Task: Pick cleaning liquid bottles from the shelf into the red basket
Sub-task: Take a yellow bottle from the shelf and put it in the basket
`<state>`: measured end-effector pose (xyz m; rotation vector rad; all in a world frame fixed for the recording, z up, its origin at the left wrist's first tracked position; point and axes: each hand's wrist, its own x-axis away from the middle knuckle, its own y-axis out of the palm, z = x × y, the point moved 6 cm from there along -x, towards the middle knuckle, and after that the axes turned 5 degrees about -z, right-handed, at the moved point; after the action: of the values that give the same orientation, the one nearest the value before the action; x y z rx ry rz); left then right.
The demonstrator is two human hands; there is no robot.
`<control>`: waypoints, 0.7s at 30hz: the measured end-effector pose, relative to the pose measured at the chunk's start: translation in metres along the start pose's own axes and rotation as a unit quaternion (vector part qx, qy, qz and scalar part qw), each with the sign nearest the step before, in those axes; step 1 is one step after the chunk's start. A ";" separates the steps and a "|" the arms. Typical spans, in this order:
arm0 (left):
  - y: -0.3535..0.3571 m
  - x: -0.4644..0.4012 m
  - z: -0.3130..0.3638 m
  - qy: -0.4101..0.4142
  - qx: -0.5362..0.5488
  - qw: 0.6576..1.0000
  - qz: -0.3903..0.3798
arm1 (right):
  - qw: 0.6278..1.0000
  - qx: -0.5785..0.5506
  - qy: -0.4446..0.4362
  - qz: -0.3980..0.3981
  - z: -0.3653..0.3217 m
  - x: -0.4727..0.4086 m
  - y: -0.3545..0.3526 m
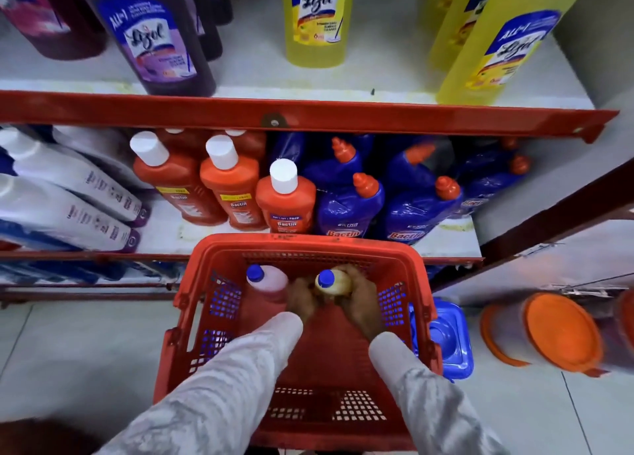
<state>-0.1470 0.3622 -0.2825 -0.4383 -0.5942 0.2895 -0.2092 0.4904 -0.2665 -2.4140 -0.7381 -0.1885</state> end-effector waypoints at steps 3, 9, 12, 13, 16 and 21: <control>-0.003 -0.001 0.005 0.000 -0.007 1.000 -0.020 | 1.000 0.010 0.004 -0.008 0.004 -0.004 -0.004; -0.053 0.039 0.063 0.099 -0.091 0.990 0.046 | 0.999 0.012 -0.018 -0.026 -0.034 -0.006 -0.048; -0.092 0.072 0.112 0.233 -0.177 0.949 0.114 | 0.997 -0.018 -0.072 0.023 -0.089 0.006 -0.094; -0.104 0.082 0.132 0.278 -0.210 0.925 0.151 | 0.993 -0.033 -0.100 0.051 -0.111 0.012 -0.110; -0.135 0.107 0.198 0.384 -0.269 0.842 0.268 | 0.963 -0.069 -0.193 0.176 -0.179 0.034 -0.163; -0.159 0.106 0.280 0.407 -0.306 0.794 0.334 | 0.869 -0.093 -0.290 0.390 -0.243 0.048 -0.229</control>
<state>-0.2077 0.3525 0.0507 -1.3292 0.3812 0.5378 -0.2859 0.5221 0.0605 -2.7638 0.0957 0.8553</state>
